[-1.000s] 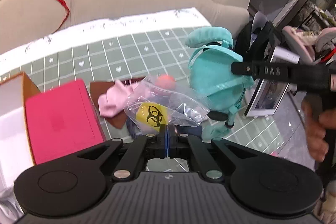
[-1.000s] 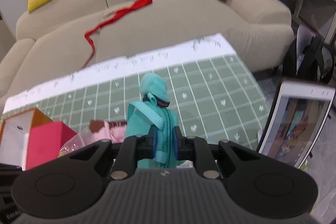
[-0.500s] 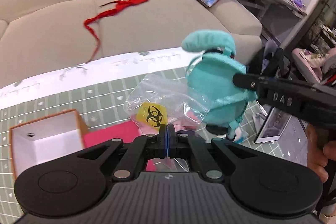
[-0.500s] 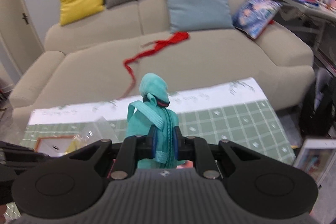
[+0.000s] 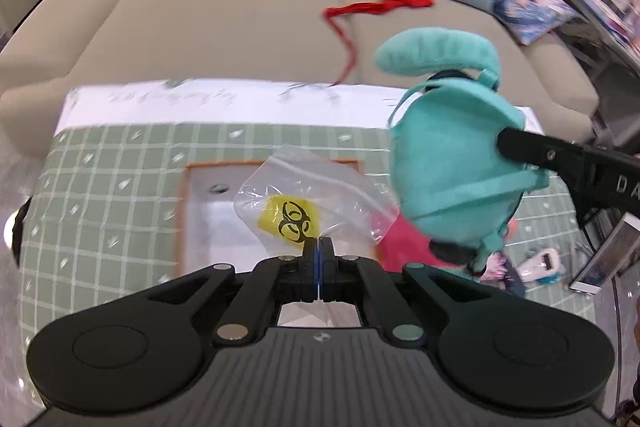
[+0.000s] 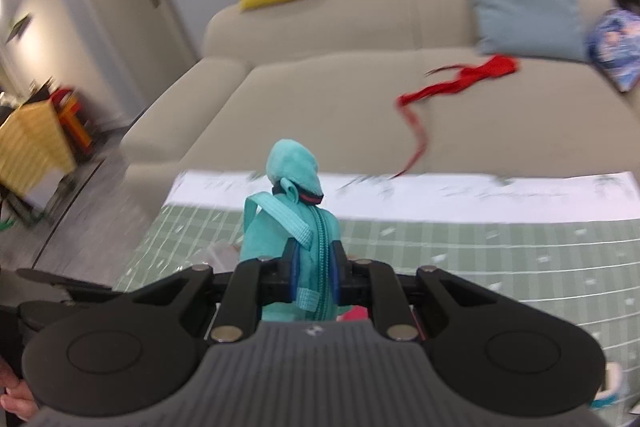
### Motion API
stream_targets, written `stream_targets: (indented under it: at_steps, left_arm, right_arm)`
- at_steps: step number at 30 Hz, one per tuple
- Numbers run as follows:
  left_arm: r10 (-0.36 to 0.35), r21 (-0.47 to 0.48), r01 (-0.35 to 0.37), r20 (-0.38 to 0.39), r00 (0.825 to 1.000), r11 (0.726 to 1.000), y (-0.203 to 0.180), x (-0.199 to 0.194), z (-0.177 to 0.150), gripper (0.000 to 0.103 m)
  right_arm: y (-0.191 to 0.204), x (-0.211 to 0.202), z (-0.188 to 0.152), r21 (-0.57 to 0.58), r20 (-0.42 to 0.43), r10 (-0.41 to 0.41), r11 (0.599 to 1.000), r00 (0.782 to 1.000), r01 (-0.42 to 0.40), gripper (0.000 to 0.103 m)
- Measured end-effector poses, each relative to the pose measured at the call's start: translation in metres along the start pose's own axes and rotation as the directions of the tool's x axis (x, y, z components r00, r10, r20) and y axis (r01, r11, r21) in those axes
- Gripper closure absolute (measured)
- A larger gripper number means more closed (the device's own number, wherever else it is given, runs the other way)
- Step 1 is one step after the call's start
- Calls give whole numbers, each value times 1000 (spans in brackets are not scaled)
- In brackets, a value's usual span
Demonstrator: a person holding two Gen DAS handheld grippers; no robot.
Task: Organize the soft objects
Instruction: 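Carry the plastic bag and teal bag over the white box with both tools, then lower both items into the white box and open both tools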
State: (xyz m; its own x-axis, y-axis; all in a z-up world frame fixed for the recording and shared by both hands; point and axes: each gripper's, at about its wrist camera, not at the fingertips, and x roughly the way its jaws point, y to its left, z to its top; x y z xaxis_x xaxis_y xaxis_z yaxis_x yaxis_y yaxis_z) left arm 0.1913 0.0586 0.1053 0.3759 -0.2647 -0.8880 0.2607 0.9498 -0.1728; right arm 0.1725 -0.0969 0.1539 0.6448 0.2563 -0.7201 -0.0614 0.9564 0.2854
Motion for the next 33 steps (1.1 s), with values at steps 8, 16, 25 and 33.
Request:
stream_targets:
  at_steps: [8,16,25,33]
  left_arm:
    - [-1,-98,-4,-53,999,995,64,24,-29,103]
    - [-32,-128,26,-42,999,991,95,42,-43,103]
    - [11,-102,-15,-36,999,995,104,73,-48,103]
    - [22,-85,-26,-48,999,996,103,91,-51,103]
  right_arm:
    - [65,88,-21,-36,-222,51,997,974,-61,90]
    - [64,147,-28,-64,-317,-24,998,948,3,90]
    - [61,173,-53,-112,-297,-94,992,950,63,90]
    - [47,205,-72,-103,-322,-122,990,939,93,90]
